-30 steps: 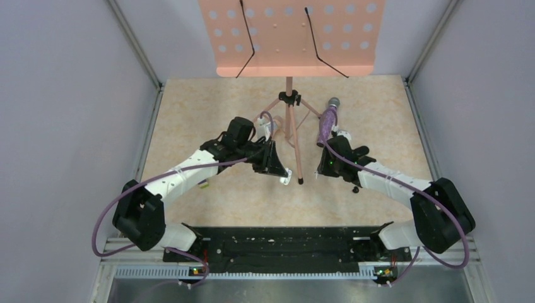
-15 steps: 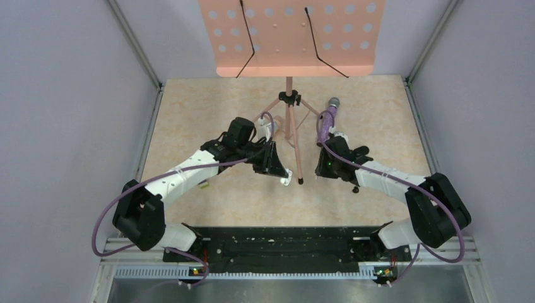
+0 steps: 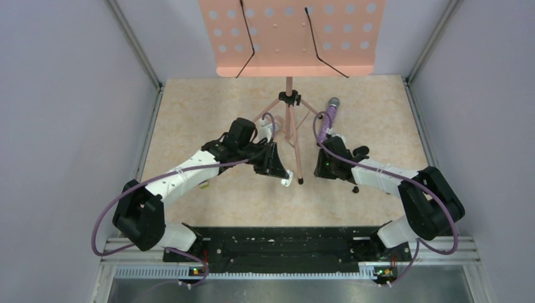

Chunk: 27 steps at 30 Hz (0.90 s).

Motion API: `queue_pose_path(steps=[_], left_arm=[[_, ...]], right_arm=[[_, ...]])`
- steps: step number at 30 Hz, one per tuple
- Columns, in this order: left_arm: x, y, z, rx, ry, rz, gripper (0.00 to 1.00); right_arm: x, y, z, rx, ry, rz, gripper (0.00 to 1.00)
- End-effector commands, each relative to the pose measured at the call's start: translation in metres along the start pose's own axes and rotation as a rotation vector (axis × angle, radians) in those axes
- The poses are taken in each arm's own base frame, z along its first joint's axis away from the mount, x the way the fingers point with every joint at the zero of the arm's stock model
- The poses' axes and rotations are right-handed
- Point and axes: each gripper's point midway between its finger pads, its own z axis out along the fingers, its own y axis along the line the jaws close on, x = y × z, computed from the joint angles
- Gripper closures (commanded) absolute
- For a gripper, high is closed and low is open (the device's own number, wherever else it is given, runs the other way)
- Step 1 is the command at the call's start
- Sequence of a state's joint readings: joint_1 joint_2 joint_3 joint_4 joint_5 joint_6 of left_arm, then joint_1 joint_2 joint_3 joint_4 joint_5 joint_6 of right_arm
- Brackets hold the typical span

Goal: Insert the wireless bluetooth earbuds into the charging case
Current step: Adjust the left earbud at the center of the board.

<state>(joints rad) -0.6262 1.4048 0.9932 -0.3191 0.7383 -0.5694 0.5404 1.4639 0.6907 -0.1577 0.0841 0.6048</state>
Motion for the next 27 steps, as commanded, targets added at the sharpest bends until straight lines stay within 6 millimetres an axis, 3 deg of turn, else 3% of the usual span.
queue_pose_path(steps=[1,7,11,20,27], left_arm=[[-0.009,-0.011,-0.003,0.017,-0.025,0.049,1.0],[-0.008,-0.011,-0.001,0.018,-0.019,0.048,1.0],[-0.008,-0.011,0.0,0.018,-0.016,0.048,1.0],[-0.006,-0.01,-0.001,0.012,-0.016,0.048,1.0],[-0.006,-0.012,0.0,0.015,-0.015,0.05,1.0]], right_arm=[[-0.028,0.011,-0.006,-0.019,-0.091,0.018,0.71],[-0.028,0.005,-0.01,-0.002,-0.111,0.023,0.74],[-0.027,0.004,-0.009,0.002,-0.107,0.033,0.86],[-0.022,-0.008,-0.009,0.019,-0.101,0.055,0.99],[-0.019,-0.021,-0.01,0.003,-0.095,0.106,1.0]])
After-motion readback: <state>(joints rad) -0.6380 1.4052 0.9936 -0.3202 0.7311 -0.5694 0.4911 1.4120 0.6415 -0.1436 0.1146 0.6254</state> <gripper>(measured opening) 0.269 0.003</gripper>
